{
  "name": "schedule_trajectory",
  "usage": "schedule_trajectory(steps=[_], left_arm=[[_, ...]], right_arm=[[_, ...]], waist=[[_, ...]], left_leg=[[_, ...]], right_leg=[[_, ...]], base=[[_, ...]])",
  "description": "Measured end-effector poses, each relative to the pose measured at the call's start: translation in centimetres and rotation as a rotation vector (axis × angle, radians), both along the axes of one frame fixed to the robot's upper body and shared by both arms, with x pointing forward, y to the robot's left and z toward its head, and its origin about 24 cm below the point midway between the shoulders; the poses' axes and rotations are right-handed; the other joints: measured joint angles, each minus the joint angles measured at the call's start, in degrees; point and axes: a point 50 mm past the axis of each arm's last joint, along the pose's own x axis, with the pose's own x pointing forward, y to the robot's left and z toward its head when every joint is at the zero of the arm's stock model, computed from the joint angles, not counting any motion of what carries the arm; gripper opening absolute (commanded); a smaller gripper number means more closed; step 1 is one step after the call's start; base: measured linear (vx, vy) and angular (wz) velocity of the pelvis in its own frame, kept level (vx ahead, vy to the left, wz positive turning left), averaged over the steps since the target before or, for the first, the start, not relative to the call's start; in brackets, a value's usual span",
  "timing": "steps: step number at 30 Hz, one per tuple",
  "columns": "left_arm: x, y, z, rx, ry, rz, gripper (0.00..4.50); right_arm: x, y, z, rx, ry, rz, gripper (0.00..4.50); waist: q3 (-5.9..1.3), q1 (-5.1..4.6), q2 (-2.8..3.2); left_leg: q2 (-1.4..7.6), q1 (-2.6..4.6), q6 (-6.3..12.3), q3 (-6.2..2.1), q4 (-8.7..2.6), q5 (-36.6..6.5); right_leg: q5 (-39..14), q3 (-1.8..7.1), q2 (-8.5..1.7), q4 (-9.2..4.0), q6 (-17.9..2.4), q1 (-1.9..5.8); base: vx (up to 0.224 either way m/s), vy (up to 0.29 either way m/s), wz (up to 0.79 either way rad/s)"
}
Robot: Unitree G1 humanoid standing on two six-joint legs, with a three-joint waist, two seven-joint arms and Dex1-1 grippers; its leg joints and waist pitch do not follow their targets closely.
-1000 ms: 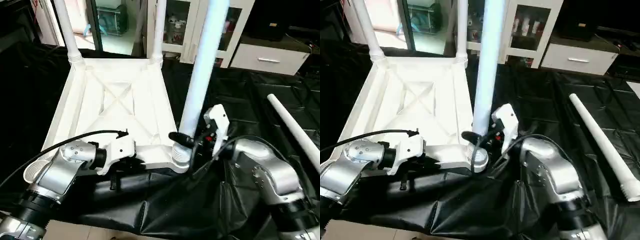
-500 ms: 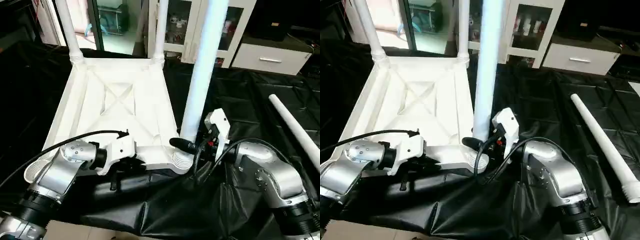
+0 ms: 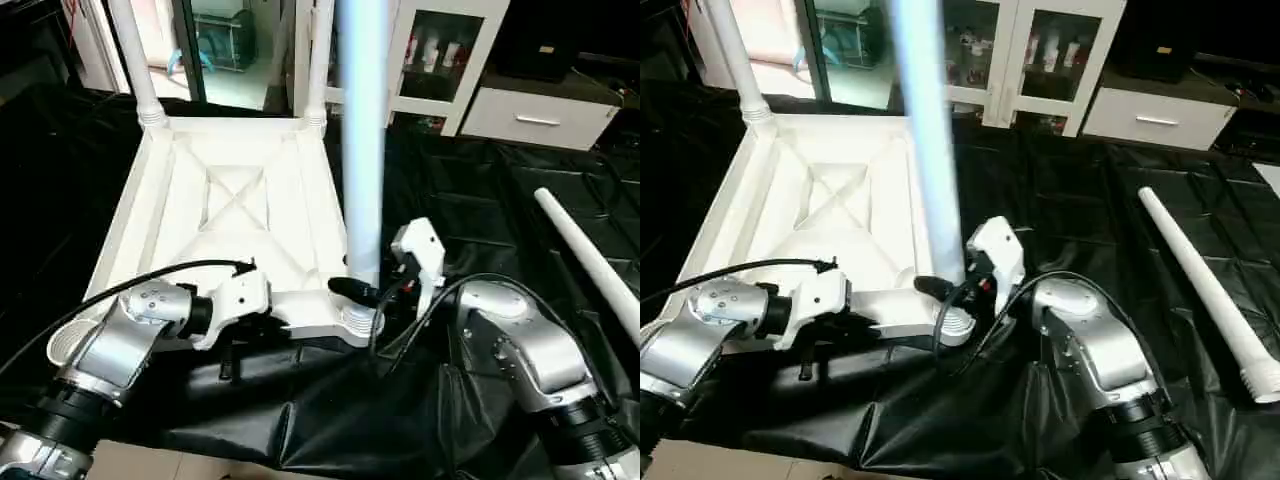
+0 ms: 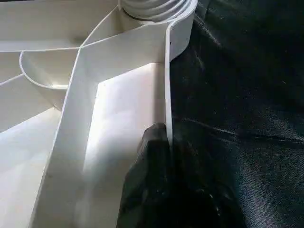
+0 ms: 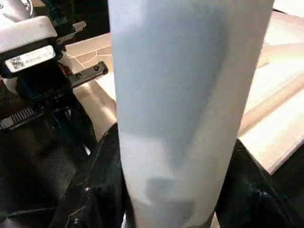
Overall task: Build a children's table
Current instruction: Pick table leg
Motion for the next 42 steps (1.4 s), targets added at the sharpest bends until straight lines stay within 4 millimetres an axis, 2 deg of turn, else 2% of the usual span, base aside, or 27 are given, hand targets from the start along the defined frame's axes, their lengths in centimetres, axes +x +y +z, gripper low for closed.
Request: schedule_trajectory(steps=[5,12,19,33,42], left_arm=[[0.0,0.0,0.0,0.000,0.000,0.000,0.03],[0.2,-0.1,0.1,-0.003,-0.002,-0.001,0.03],[0.3,-0.3,0.1,-0.004,-0.003,-0.006,0.03],[0.3,-0.6,0.1,-0.014,-0.004,-0.013,0.03],[0.3,-0.7,0.1,-0.017,-0.006,-0.014,0.03]], right_arm=[[0.0,0.0,-0.1,0.020,0.007,-0.016,1.87],[0.4,-1.0,-0.5,0.151,0.075,-0.105,1.87],[0.2,-1.6,-0.9,0.202,0.095,-0.141,1.87],[-1.5,-2.2,-1.8,0.294,0.031,-0.219,1.87],[-2.4,-2.1,-2.3,0.313,-0.032,-0.264,1.87]], waist=[[0.00,-0.06,-0.01],[0.10,-0.21,0.12],[0.14,-0.14,0.21],[0.22,0.40,0.69],[0.27,0.66,0.79]], left_leg=[[0.00,-0.02,0.00,0.00,-0.14,0.00],[0.00,-0.12,0.00,0.00,-0.23,0.00],[0.00,-0.19,0.00,0.01,-0.38,0.00],[0.00,-0.25,-0.03,0.11,-0.98,0.02],[-0.02,-0.22,-0.05,0.18,-1.32,0.04]], right_leg=[[-0.02,0.00,0.00,-0.07,0.03,0.00],[-0.02,0.02,0.00,-0.21,0.03,-0.01],[-0.02,0.01,-0.01,-0.38,0.03,0.03],[-0.02,0.00,-0.01,-0.80,0.03,0.09],[-0.02,-0.01,-0.03,-0.97,0.04,0.08]], base=[[0.000,0.000,0.00],[0.000,0.000,0.00],[0.000,0.000,0.00],[0.000,0.000,0.00],[0.000,0.000,0.00]])
